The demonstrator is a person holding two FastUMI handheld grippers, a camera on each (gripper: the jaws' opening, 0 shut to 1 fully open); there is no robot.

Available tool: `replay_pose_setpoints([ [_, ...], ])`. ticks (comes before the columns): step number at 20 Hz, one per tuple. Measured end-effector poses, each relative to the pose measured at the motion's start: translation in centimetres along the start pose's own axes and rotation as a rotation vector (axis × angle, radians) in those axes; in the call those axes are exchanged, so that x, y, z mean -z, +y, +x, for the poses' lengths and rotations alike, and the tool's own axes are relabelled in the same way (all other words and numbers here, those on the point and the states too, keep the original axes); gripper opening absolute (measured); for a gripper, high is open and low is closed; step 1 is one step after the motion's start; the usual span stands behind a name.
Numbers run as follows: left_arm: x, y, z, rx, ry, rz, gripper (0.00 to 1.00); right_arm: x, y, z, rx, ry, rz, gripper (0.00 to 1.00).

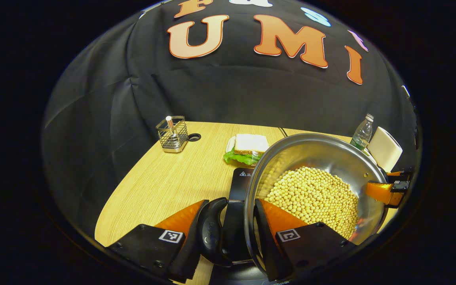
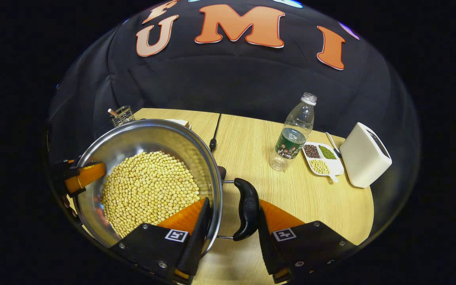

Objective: First push the handle of the pot to place it horizontally, then grasp the pot with both hands and set it on the induction cooktop.

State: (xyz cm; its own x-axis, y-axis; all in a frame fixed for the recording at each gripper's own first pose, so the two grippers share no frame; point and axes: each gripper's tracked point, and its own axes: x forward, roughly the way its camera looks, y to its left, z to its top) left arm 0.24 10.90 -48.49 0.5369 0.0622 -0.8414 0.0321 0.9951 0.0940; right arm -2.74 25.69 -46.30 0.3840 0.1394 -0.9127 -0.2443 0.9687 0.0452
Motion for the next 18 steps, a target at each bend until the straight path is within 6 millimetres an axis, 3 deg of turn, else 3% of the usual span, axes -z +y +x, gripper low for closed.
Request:
replay_pose_setpoints([
  [2, 0.3, 0.0, 0.3, 0.009, 0.002, 0.001, 0.75, 0.4, 0.2, 0.5, 0.007, 0.012, 0.011, 0.63],
  [5, 0.3, -0.4, 0.8, 0.03, 0.016, 0.002, 0.71, 0.5, 0.4, 0.6, 0.02, 0.019, 0.006, 0.63],
  [6, 0.1, -0.3, 0.9, 0.038, 0.014, 0.002, 0.72, 0.6, 0.3, 0.5, 0.023, 0.017, 0.007, 0.59],
  [10, 0.8, -0.2, 2.0, 0.031, 0.03, -0.007, 0.73, 0.6, 0.5, 0.6, 0.034, 0.024, 0.043, 0.63],
  [11, 0.5, -0.1, 1.8, 0.003, 0.028, -0.012, 0.74, 0.8, 0.8, 0.8, 0.033, 0.031, 0.058, 0.59],
  [13, 0.0, 0.0, 2.1, -0.034, 0.01, -0.009, 0.84, 0.8, 0.9, 1.1, 0.037, 0.02, 0.065, 0.63],
  [15, 0.0, 0.1, 1.8, -0.03, 0.0, -0.013, 0.88, 0.9, 0.8, 1.0, 0.023, 0.012, 0.086, 0.64],
  [18, -0.9, 0.3, 1.2, -0.038, -0.032, -0.024, 0.85, 0.3, 0.6, 0.3, 0.014, -0.017, 0.1, 0.69],
])
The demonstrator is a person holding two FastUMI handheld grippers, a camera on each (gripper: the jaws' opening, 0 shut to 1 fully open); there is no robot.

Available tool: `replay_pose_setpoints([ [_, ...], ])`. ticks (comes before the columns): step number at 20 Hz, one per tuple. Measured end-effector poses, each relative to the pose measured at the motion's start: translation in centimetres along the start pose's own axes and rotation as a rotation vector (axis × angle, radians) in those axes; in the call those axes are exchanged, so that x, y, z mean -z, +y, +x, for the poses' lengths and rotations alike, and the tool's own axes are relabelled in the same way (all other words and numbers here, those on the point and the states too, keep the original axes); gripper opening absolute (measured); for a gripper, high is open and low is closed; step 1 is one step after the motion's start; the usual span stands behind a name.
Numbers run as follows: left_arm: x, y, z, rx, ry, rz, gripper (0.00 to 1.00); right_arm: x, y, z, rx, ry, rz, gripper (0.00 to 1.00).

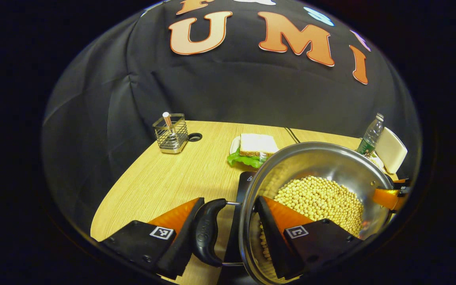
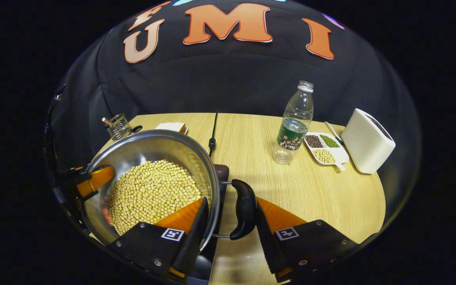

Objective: First push the handle of the pot to place it horizontally, then grasp the pot with both hands and set it on the induction cooktop.

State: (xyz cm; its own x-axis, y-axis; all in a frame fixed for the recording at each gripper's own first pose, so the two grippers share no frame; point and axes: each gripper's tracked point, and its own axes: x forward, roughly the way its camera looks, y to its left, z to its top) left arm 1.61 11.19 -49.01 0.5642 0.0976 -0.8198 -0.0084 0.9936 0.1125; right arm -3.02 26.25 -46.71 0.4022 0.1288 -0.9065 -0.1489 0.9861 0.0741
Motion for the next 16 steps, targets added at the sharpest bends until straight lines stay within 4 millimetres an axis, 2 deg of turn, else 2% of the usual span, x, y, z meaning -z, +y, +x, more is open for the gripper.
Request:
replay_pose_setpoints([
  [3, -3.8, 0.8, -2.0, -0.055, -0.13, 0.016, 0.88, -2.2, -0.8, -1.7, 0.009, -0.088, -0.013, 0.7],
  [5, -7.6, 1.4, -4.7, -0.084, -0.252, 0.02, 0.87, -4.3, -1.8, -3.6, 0.022, -0.162, -0.032, 0.68],
  [7, -10.8, 1.0, -8.3, -0.091, -0.354, 0.026, 0.87, -6.5, -2.7, -6.0, 0.028, -0.251, -0.045, 0.71],
  [9, -12.8, -0.3, -11.6, -0.07, -0.433, 0.024, 0.89, -8.3, -3.1, -9.1, 0.018, -0.338, -0.052, 0.72],
  [10, -13.8, -1.0, -13.2, -0.051, -0.467, 0.014, 0.94, -9.2, -3.3, -10.7, 0.011, -0.382, -0.056, 0.74],
  [11, -14.8, -1.5, -15.0, -0.031, -0.496, 0.003, 0.89, -10.0, -3.3, -12.4, 0.002, -0.421, -0.061, 0.75],
  [12, -15.8, -2.0, -16.8, -0.016, -0.526, -0.005, 0.94, -10.8, -3.5, -14.1, -0.006, -0.46, -0.066, 0.76],
  [14, -17.9, -2.6, -19.5, 0.003, -0.589, -0.016, 0.93, -12.1, -4.0, -17.3, -0.012, -0.535, -0.083, 0.78],
  [16, -18.8, -2.6, -21.0, 0.016, -0.647, -0.02, 0.93, -13.4, -5.0, -20.6, -0.001, -0.618, -0.108, 0.83],
])
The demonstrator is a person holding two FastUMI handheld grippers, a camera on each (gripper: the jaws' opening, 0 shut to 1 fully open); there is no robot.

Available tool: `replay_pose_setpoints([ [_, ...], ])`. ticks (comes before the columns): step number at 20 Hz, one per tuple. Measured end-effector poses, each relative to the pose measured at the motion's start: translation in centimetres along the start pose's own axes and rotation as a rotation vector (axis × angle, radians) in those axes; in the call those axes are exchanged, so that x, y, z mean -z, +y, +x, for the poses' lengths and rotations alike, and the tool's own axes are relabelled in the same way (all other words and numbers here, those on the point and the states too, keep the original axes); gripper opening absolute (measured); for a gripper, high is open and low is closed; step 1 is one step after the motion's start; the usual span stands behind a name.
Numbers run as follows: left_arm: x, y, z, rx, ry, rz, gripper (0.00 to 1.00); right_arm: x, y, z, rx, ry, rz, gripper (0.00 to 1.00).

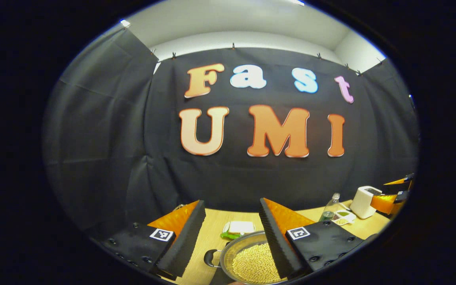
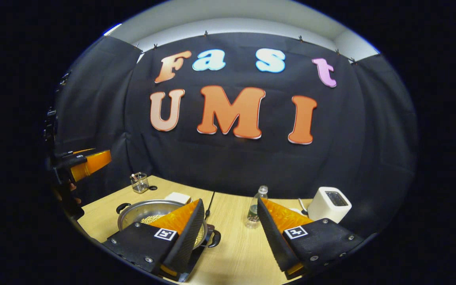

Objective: First push the handle of the pot to place it horizontally, then grasp the pot with both hands and set it on the induction cooktop.

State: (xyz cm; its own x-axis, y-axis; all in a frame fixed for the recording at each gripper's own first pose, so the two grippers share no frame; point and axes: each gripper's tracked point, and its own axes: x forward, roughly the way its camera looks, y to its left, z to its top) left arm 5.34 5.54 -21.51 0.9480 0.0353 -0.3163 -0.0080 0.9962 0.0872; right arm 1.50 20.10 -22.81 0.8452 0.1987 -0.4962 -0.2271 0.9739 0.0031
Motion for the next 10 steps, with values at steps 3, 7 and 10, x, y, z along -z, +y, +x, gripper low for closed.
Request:
replay_pose_setpoints([
  [3, -3.9, -1.1, -2.0, 0.029, -0.062, -0.031, 0.93, -4.1, -2.7, -3.0, 0.045, -0.122, -0.029, 0.9],
  [7, -8.8, -1.7, -4.9, 0.028, -0.136, -0.021, 0.93, -8.4, -7.0, -6.0, 0.116, -0.24, -0.037, 0.95],
  [10, -11.4, -2.4, -6.9, 0.029, -0.195, -0.01, 0.93, -9.8, -9.1, -7.2, 0.103, -0.283, -0.002, 0.95],
])
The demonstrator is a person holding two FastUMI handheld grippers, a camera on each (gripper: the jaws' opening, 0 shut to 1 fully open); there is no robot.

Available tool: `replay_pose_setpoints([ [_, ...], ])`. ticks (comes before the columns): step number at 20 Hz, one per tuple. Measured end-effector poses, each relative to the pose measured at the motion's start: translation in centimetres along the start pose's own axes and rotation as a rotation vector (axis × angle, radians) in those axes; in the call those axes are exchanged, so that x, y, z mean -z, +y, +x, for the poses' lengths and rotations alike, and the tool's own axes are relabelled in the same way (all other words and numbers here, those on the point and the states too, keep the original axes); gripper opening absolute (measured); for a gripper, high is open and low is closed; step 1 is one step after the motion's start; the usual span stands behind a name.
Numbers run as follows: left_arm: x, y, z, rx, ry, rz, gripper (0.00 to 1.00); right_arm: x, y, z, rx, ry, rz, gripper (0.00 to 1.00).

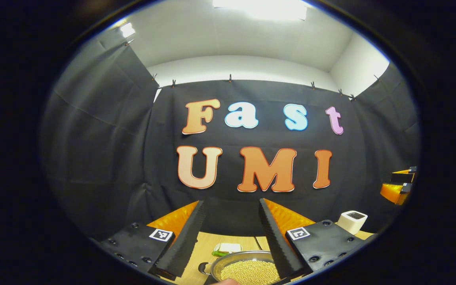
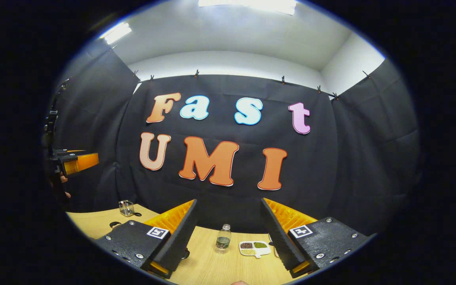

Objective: First push the handle of the pot to place it horizontally, then grasp the pot with both hands and set it on the induction cooktop.

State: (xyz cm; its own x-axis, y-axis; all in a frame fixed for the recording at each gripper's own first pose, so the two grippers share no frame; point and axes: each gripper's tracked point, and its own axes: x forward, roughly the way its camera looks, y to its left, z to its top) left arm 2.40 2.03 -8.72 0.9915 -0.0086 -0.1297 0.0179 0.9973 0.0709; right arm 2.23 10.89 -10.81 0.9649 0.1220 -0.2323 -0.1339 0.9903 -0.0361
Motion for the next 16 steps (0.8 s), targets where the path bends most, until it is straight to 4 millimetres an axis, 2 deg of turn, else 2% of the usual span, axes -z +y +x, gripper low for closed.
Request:
replay_pose_setpoints([
  [1, -0.8, -0.4, -0.5, 0.006, -0.014, 0.009, 0.92, -1.0, -1.1, -0.2, 0.002, -0.026, 0.011, 0.97],
  [2, -1.5, -0.6, -1.3, 0.011, -0.024, 0.021, 0.92, -1.8, -2.2, -0.3, 0.01, -0.048, 0.011, 0.95],
  [5, -3.0, -1.1, -2.3, 0.015, -0.056, 0.027, 0.92, -3.1, -3.9, -1.0, 0.021, -0.084, 0.004, 0.97],
  [8, -5.0, -1.3, -2.9, -0.002, -0.085, 0.034, 0.92, -4.0, -3.9, -1.9, -0.031, -0.091, 0.029, 0.95],
  [9, -5.3, -1.6, -3.2, -0.001, -0.085, 0.028, 0.92, -4.3, -3.9, -2.1, -0.043, -0.094, 0.036, 0.97],
  [12, -5.8, -2.3, -3.8, 0.014, -0.076, 0.001, 0.9, -5.6, -4.9, -2.1, -0.037, -0.118, 0.028, 0.95],
  [16, -6.7, -1.9, -4.6, -0.004, -0.098, -0.007, 0.88, -5.4, -5.4, -2.3, -0.037, -0.11, 0.026, 0.95],
])
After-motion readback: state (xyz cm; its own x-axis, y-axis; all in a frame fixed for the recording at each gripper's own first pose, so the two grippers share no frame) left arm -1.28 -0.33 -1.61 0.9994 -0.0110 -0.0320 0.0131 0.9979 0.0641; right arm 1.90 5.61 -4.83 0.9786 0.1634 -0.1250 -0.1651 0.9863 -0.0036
